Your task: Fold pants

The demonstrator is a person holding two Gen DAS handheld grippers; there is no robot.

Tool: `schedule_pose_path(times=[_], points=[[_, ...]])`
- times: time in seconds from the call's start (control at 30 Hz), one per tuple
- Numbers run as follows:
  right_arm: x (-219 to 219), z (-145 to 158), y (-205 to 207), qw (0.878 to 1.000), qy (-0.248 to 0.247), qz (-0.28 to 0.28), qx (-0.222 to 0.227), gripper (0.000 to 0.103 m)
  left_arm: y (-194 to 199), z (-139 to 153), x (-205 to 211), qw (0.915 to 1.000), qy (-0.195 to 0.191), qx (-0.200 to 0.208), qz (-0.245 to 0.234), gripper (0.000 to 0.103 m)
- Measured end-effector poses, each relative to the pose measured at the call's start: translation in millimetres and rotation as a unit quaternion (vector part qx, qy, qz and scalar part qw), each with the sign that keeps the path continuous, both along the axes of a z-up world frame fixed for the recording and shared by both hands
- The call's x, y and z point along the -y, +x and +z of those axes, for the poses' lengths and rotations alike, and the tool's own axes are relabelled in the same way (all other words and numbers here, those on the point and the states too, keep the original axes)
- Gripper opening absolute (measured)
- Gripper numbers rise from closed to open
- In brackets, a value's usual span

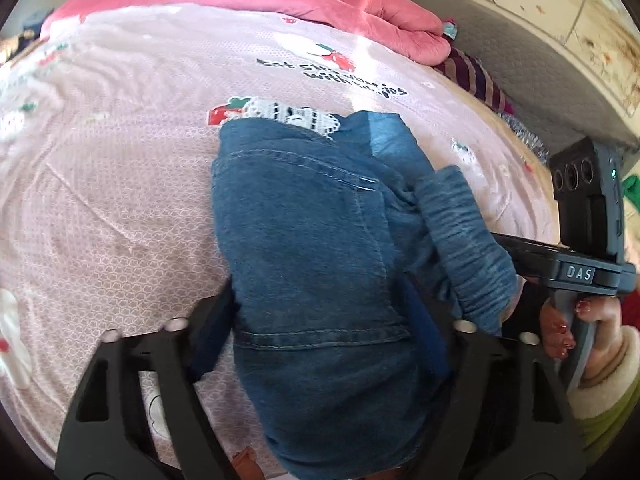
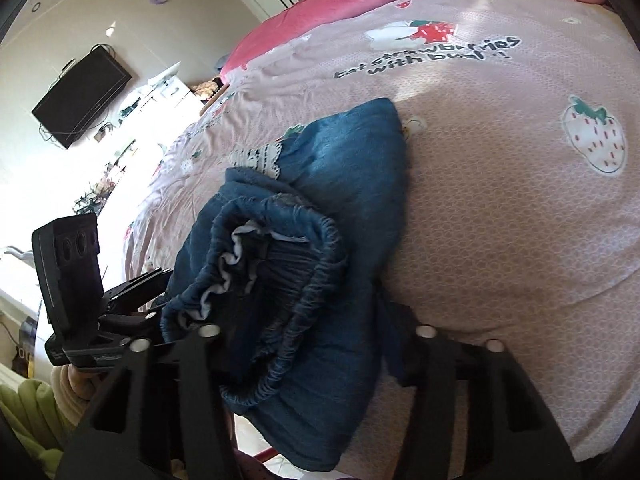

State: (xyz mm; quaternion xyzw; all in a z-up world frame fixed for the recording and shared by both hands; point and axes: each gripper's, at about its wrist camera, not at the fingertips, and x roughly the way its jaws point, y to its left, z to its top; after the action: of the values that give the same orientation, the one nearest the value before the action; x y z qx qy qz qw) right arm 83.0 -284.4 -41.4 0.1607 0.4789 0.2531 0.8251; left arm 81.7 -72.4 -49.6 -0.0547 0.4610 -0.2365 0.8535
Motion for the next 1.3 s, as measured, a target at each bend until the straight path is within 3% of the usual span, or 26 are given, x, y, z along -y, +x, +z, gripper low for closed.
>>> schedule_pose_path(times=[0.1,0.17,0.23,0.47,0.77,1.03,1.3], points=[[-7,7,-6,0.999,-0.021,0.003,0.026,0.028,-4,5,7,0.9997,0.018,0.019,-0.001,0.043],[-15,15,-12,0.998,-0.048,0.003,0.051,0.025,-8,10,7,0.9993,0.023,0.031,-0.001,0.030],[-24,23,-17,0.994,-0.079,0.008,0.078,0.024,-9,17,6,0.9991,0.017,0.040,-0.001,0.026],[-46,61,-11,0.981,-0.114,0.028,0.153,0.020,0,41,2,0.9972,0.008,0.074,0.005,0.024],[-60,80,45,0.973,-0.122,0.019,0.196,0.020,47,68,0,0.9916,0.022,0.122,0.037,0.024],[-60,57,87,0.979,-0.116,0.005,0.168,0.020,90,50,0,0.9930,0.033,0.102,0.050,0.024],[-43,14,109,0.991,-0.097,-0.028,0.091,0.020,101,20,-7,0.9951,0.041,0.066,0.060,0.024]])
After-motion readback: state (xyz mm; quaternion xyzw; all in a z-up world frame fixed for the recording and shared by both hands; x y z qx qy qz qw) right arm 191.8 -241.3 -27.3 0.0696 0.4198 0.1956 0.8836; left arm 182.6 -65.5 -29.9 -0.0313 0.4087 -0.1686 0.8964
